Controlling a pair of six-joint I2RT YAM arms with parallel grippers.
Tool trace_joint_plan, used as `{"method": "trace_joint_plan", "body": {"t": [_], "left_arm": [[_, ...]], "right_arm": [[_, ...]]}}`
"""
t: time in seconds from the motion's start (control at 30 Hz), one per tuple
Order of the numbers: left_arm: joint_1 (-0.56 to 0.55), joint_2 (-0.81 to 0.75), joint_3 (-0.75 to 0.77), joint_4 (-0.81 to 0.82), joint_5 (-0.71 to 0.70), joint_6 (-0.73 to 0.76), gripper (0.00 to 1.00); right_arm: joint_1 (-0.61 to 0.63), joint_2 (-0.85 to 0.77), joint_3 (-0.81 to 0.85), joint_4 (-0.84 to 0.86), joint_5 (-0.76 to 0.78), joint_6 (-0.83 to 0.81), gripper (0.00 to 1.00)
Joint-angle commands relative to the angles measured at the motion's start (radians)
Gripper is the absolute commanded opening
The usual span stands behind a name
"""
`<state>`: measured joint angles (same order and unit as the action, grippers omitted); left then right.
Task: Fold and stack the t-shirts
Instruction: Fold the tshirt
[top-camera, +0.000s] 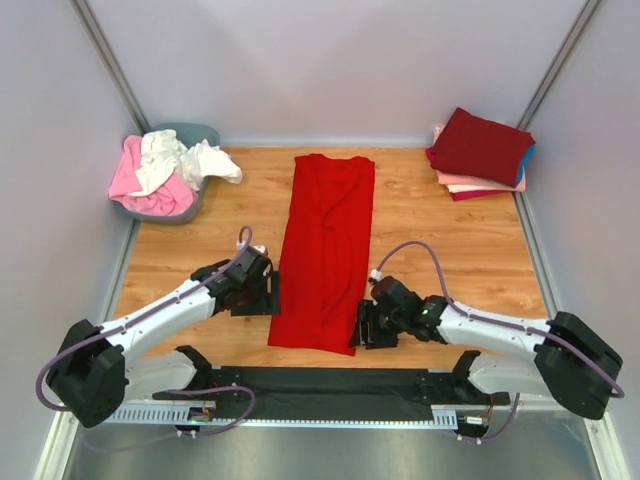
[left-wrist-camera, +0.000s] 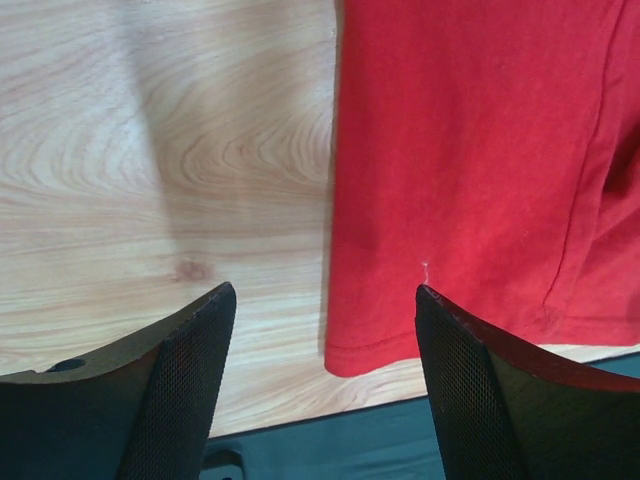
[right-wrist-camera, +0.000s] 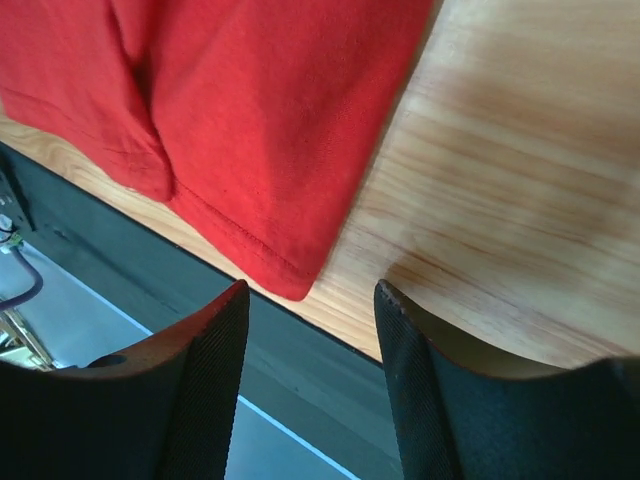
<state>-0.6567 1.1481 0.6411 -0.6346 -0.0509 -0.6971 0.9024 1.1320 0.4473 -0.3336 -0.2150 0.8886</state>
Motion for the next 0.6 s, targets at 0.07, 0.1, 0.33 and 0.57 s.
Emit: {"method": "trace_joint_plan", "body": {"t": [0.07, 0.1, 0.33, 0.57], "left_arm": [[0.0, -0.076, -0.03, 0.013, 0.031, -0.031, 0.79], [0.0, -0.089, -0.041, 0.01, 0.033, -0.033, 0.79], [-0.001, -0.131, -0.113, 0.018, 0.069, -0.061, 0.75], [-0.053, -0.172, -0.233, 0.082, 0.146, -0.14, 0.7]], "right_arm": [[0.056, 0.11, 0.01, 0.145, -0.001, 0.075, 0.54], [0.067, 0.124, 0.016, 0.148, -0.001, 0.073, 0.54], [0.073, 0.178, 0.028, 0.134, 0.022, 0.052, 0.24], [0.072, 0.083, 0.007, -0.076, 0.209, 0.018, 0.0]]}}
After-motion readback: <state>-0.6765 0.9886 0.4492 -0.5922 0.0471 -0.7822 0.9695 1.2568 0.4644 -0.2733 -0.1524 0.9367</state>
